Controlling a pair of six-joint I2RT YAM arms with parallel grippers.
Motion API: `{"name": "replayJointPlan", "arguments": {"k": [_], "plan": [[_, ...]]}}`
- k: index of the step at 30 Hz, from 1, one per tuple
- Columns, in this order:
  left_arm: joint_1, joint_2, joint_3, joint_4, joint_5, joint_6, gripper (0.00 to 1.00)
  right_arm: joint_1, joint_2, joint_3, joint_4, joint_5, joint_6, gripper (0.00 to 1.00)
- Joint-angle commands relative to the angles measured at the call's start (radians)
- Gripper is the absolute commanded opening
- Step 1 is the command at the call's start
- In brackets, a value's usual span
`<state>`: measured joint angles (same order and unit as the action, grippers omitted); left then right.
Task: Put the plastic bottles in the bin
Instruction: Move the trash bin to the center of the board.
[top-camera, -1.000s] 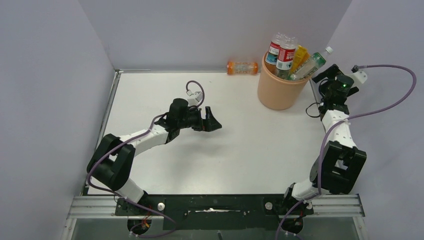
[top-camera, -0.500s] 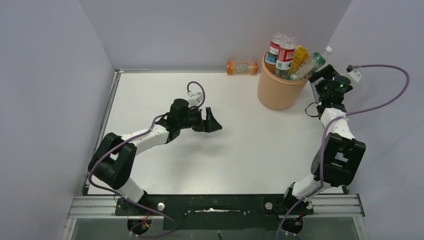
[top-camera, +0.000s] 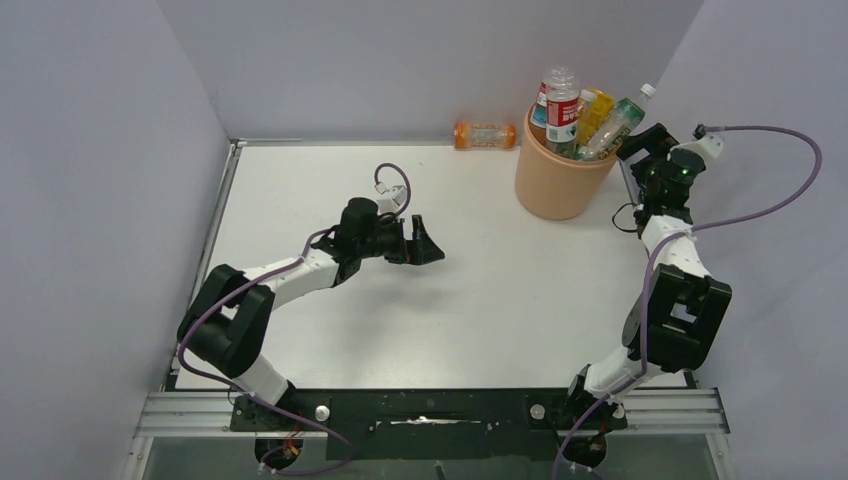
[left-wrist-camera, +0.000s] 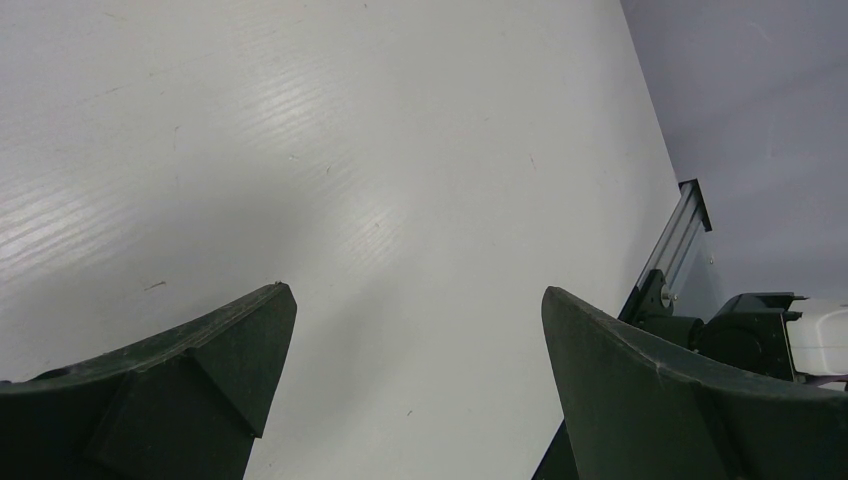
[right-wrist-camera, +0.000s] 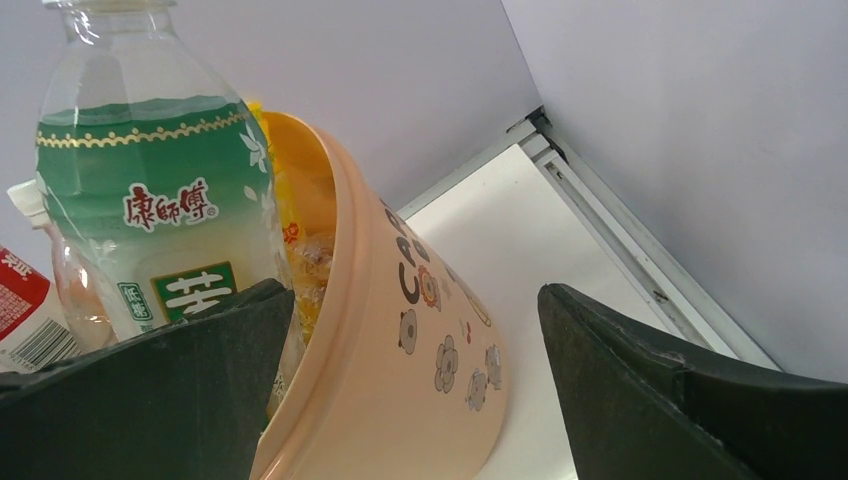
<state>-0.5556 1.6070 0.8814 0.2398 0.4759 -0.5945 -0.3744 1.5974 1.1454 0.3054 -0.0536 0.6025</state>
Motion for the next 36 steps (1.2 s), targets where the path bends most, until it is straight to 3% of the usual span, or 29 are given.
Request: {"name": "replayJointPlan", "arguments": {"k": [1,13,25,36], "plan": [[-0.004,0.007,0.027,0.065,0.015,0.0,0.97,-0.004,0.012,0.054,0.075,-0.036,-0.016,1.0],[-0.004,0.02,0.038,0.057,0.02,0.001,0.97,0.008,0.081,0.082,0.03,-0.075,-0.012,0.92],[-0.005,0.036,0.045,0.063,0.027,-0.002,0.97,0.04,0.11,0.085,0.004,-0.107,-0.013,0.66],[-0.005,0.04,0.036,0.079,0.039,-0.01,0.97,0.061,0.121,0.045,0.042,-0.23,0.021,0.54]]}}
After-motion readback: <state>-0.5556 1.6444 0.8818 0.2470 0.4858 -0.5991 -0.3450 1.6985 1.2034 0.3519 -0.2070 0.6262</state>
